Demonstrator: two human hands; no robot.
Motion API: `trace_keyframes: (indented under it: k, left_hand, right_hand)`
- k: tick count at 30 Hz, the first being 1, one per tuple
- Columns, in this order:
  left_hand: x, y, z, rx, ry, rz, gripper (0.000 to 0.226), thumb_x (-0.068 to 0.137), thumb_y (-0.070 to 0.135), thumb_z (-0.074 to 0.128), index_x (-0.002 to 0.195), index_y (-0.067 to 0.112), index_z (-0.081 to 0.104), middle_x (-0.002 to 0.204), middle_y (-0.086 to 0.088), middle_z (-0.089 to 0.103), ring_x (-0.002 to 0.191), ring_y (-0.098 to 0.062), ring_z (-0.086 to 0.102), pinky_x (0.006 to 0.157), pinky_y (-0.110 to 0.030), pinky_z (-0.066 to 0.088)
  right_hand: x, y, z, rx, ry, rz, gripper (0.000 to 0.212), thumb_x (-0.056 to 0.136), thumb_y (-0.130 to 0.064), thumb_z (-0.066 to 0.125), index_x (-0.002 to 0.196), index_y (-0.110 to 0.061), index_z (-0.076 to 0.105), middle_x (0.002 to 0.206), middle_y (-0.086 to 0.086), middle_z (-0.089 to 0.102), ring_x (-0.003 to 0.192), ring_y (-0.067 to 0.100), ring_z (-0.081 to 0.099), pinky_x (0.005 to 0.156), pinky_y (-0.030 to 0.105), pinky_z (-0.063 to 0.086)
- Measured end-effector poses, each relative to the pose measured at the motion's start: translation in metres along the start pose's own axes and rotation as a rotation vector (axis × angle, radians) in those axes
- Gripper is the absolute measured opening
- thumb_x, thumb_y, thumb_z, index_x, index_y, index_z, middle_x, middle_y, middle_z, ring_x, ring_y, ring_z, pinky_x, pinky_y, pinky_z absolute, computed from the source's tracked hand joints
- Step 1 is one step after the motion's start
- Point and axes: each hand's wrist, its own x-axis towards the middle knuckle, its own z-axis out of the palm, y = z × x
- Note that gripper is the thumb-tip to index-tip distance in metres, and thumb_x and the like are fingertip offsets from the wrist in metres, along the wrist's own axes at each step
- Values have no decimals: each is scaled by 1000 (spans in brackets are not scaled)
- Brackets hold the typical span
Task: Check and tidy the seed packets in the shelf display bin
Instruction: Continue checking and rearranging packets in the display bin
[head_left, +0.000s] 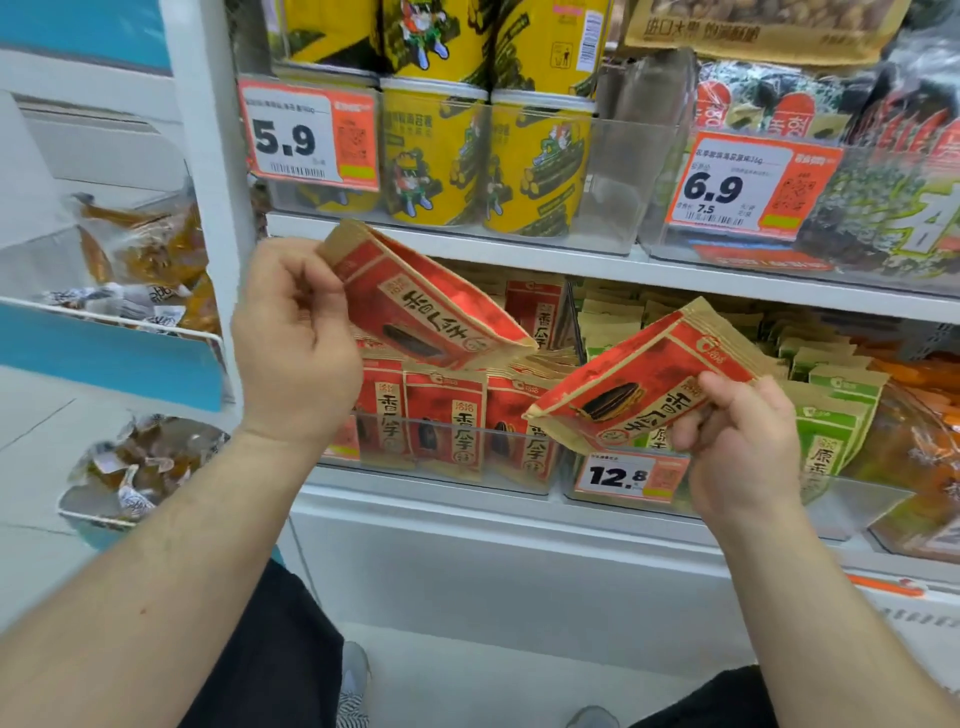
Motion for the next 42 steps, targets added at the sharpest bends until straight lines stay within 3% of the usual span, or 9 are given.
trace_keyframes:
  k: [7, 11, 16, 20, 29, 34, 37, 40, 42]
  left_hand:
    - [9, 7, -14, -139, 36, -80, 32, 93, -2, 34, 102, 28, 37, 96, 7, 44, 86, 4, 49, 81, -15, 38]
    - [-6, -1, 2, -118, -217, -194, 33, 93, 7, 38, 109, 35, 43, 96, 12, 50, 85, -1, 53, 78, -23, 43]
    - [-41, -22, 19, 99, -396, -108, 28, 90, 7, 42, 106, 16, 64, 96, 25, 51, 98, -10, 45, 88, -39, 41]
    - [-45, -23, 26, 76, -395, -95, 28, 89, 9, 42, 102, 19, 64, 95, 31, 49, 98, -10, 43, 87, -47, 41]
    - [-47, -33, 33, 89, -389, -102, 29, 88, 5, 44, 100, 24, 62, 92, 32, 49, 98, -3, 37, 85, -44, 35]
    - [-47, -36, 35, 116, -353, -89, 26, 89, 5, 45, 100, 17, 65, 94, 32, 47, 98, -4, 38, 85, -42, 36]
    - [-47, -34, 36, 131, -366, -96, 25, 89, 5, 45, 100, 16, 66, 93, 32, 47, 97, -3, 37, 85, -39, 33]
    - [-48, -35, 36, 139, -368, -103, 25, 90, 7, 45, 100, 16, 66, 93, 32, 47, 97, -2, 37, 85, -39, 34]
    - [-47, -36, 37, 145, -365, -101, 24, 91, 8, 45, 100, 16, 66, 93, 33, 46, 98, -2, 37, 85, -38, 32]
  right_hand:
    - [-5, -27, 2, 39, -162, -227, 21, 86, -17, 49, 89, -24, 69, 70, -5, 67, 43, 17, 58, 49, 23, 45]
    - [3, -32, 18, -132, -270, -321, 14, 85, -34, 70, 97, -29, 72, 93, 6, 69, 66, 24, 66, 66, 31, 54]
    - [32, -15, 40, -403, -328, -340, 22, 89, -11, 57, 98, -25, 71, 89, -14, 74, 84, 15, 70, 77, 25, 57]
    - [61, 6, 47, -562, -378, -275, 23, 93, -6, 59, 109, -19, 69, 102, 6, 72, 96, 28, 70, 90, 37, 56]
    - [95, 29, 73, -930, -486, -17, 19, 96, -28, 58, 111, -27, 71, 106, -3, 72, 100, 15, 68, 97, 39, 51]
    - [117, 21, 88, -1397, -511, 191, 57, 98, -51, 46, 139, -12, 50, 138, 10, 55, 123, 28, 52, 104, 38, 42]
    - [129, 23, 100, -1571, -605, 249, 56, 103, -46, 34, 146, -10, 39, 151, 12, 41, 137, 30, 40, 113, 39, 31]
    - [136, 32, 109, -1673, -651, 241, 51, 106, -39, 29, 144, -6, 40, 147, 15, 44, 132, 31, 43, 108, 37, 33]
    - [141, 39, 112, -1751, -692, 156, 44, 106, -34, 34, 138, -6, 47, 120, 10, 59, 106, 26, 58, 86, 32, 46]
